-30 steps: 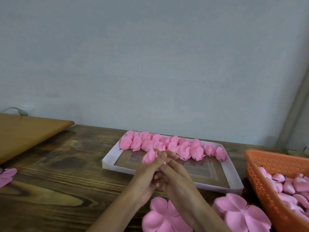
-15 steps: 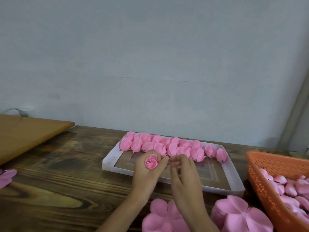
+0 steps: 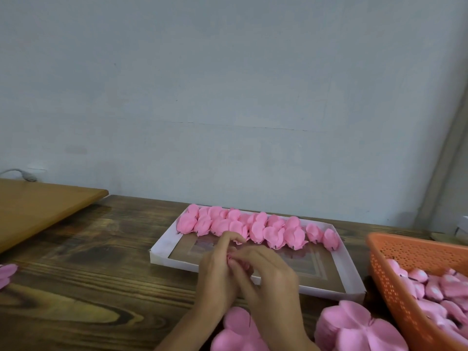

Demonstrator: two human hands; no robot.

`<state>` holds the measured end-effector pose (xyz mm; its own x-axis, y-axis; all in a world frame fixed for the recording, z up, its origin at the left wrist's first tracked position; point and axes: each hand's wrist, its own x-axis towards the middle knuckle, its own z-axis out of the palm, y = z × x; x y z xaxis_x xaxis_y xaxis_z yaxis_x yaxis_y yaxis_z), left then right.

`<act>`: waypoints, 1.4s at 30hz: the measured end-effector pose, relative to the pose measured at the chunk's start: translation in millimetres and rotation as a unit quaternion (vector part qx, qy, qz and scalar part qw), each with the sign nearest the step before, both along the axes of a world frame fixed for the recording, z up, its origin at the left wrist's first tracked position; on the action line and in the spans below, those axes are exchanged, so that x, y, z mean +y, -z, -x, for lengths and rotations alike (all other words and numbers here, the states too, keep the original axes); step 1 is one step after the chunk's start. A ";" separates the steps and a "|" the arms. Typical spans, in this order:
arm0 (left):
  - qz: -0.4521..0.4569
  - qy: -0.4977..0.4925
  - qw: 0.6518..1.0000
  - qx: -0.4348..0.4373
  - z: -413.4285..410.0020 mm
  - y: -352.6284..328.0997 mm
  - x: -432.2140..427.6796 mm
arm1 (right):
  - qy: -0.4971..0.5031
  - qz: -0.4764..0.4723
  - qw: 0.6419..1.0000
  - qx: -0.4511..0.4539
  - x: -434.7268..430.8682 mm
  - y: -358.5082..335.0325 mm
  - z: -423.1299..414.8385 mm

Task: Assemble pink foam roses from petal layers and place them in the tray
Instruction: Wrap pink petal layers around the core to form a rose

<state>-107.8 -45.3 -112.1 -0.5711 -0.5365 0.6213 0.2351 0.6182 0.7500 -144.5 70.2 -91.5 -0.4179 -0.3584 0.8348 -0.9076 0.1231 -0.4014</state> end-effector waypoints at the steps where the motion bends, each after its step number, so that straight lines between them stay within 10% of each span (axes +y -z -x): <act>1: -0.027 0.006 1.000 -0.005 -1.1 0.0 0.8 | 0.014 0.008 0.999 0.028 -1.8 2.8 -1.6; 14: -0.159 0.010 0.987 0.014 -0.7 -8.8 3.2 | 0.047 0.003 0.988 0.145 -4.5 6.7 -7.5; 26: -0.101 -0.001 0.995 -0.015 -10.6 -14.3 5.0 | 0.054 -0.027 0.987 0.151 -9.5 4.4 -15.6; 42: -0.004 0.008 1.000 -0.024 -5.7 -14.8 15.5 | -0.152 -0.065 0.954 -0.251 12.5 -18.1 23.5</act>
<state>-102.0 -29.9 -97.3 -0.6092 -0.5312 0.5888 0.2088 0.6089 0.7653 -168.1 82.7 -73.4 -0.6130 -0.6137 0.4977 -0.6071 -0.0372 -0.7937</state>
